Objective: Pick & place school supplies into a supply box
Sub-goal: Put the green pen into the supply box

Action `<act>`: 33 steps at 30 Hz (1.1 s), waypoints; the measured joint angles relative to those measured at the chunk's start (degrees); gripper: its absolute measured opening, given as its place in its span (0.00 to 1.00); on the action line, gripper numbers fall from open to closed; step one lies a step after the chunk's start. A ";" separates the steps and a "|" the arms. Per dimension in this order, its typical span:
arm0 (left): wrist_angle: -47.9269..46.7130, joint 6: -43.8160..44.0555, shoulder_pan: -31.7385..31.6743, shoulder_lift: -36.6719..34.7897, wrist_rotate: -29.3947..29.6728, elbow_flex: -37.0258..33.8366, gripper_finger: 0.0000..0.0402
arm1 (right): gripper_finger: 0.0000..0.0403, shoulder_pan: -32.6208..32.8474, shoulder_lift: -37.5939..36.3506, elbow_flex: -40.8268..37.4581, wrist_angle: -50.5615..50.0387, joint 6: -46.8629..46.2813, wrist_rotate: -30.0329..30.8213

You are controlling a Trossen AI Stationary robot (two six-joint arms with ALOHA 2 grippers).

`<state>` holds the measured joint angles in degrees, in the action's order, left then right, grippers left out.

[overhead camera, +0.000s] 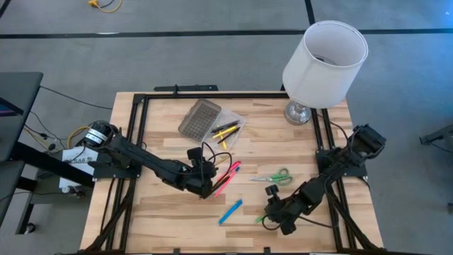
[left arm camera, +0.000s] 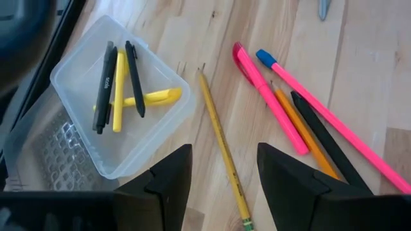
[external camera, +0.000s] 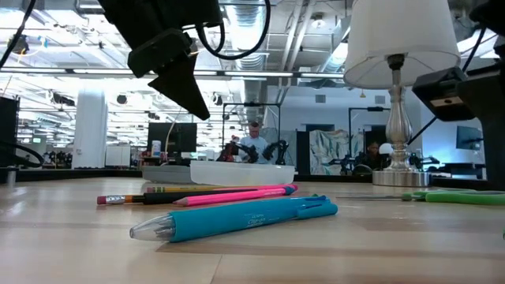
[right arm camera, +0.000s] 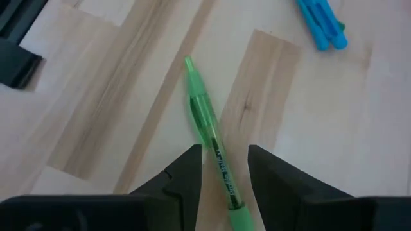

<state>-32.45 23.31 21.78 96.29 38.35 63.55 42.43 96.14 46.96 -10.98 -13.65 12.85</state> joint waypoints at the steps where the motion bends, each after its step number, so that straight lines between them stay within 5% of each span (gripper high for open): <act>1: 0.00 0.00 0.00 0.00 0.00 0.00 0.43 | 0.30 0.12 0.40 0.00 0.55 -0.02 -0.12; 15: 0.00 0.08 0.00 0.02 0.55 0.02 0.43 | 0.29 -1.27 4.18 0.17 0.72 -2.11 -1.42; 33: -5.35 4.40 0.04 0.04 0.53 0.02 0.43 | 0.04 -7.48 3.72 0.31 -7.47 -14.05 -0.86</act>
<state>-37.80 27.72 21.82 96.33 38.87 63.57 34.95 99.85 47.27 -18.45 -27.70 11.99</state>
